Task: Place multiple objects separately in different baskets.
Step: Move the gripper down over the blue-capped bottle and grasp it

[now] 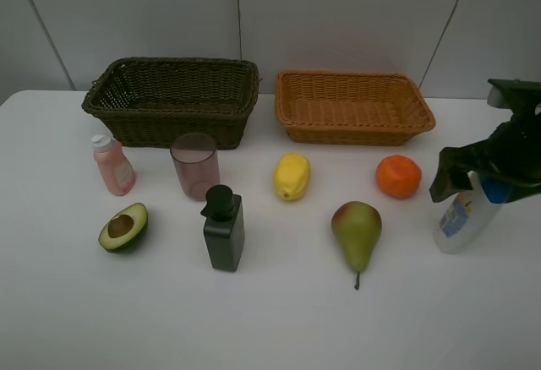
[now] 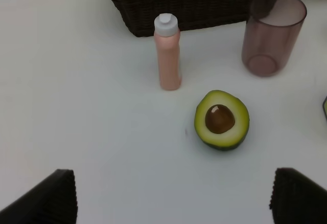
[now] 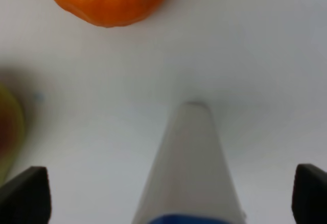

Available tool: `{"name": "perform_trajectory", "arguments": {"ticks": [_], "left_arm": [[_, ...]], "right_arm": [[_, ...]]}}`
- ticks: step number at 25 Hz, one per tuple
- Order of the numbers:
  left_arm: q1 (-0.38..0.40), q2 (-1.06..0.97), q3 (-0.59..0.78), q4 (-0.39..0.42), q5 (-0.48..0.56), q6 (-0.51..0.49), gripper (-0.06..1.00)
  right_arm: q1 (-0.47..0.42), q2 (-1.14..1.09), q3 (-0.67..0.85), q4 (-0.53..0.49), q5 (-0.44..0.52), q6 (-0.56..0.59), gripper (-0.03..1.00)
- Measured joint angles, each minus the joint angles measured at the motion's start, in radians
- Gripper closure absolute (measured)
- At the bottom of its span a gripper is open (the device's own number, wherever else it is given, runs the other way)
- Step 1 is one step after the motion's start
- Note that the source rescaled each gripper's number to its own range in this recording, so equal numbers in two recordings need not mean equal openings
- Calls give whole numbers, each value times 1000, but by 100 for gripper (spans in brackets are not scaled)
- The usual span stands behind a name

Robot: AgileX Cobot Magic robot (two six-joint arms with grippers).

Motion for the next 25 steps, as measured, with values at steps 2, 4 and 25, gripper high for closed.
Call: {"name": "perform_trajectory", "arguments": {"ticks": [2,4,25], "left_arm": [[0,0,0,0,0,0,-5],[0,0,0,0,0,0,-5],[0,0,0,0,0,0,-5]], "right_arm": [[0,0,0,0,0,0,8],[0,0,0,0,0,0,21],[0,0,-3,-2,36,0,97]]}}
